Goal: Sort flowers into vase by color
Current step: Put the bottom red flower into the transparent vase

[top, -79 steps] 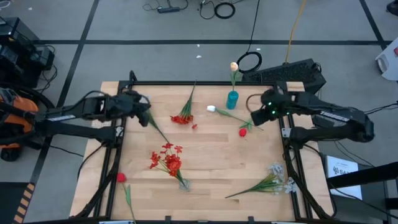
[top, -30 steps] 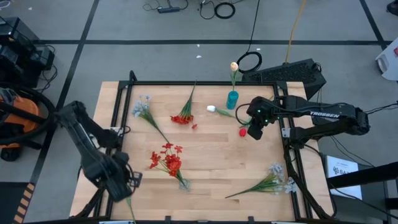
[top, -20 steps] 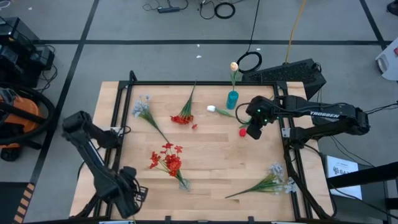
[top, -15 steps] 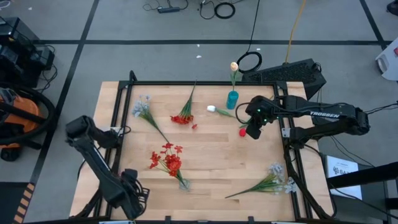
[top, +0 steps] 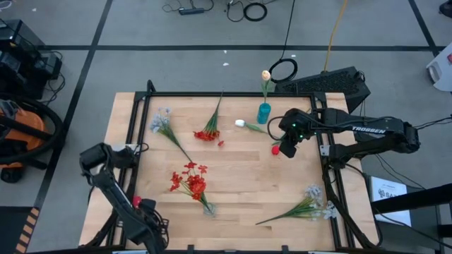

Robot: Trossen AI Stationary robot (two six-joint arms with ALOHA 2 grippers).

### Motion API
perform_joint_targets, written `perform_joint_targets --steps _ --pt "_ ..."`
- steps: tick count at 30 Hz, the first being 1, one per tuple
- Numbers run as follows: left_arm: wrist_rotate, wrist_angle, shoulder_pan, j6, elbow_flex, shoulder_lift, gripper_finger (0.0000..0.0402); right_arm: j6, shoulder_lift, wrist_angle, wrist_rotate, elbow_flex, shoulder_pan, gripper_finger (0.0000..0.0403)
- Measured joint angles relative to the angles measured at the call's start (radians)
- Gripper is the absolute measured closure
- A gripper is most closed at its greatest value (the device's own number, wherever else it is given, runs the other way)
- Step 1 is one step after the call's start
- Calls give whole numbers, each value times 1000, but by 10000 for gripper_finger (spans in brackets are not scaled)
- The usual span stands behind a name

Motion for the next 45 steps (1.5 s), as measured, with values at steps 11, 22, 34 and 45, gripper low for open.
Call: perform_joint_targets --steps 11,22,34,45 --pt "46 178 -40 -8 1 102 270 0 0 1 0 0 0 403" --pt "75 78 -16 -27 0 51 277 0 13 42 0 0 0 403" --pt "-3 62 7 -22 0 39 277 0 23 47 0 0 0 403" --pt "-29 153 9 -13 5 130 277 -4 23 47 0 0 0 403"
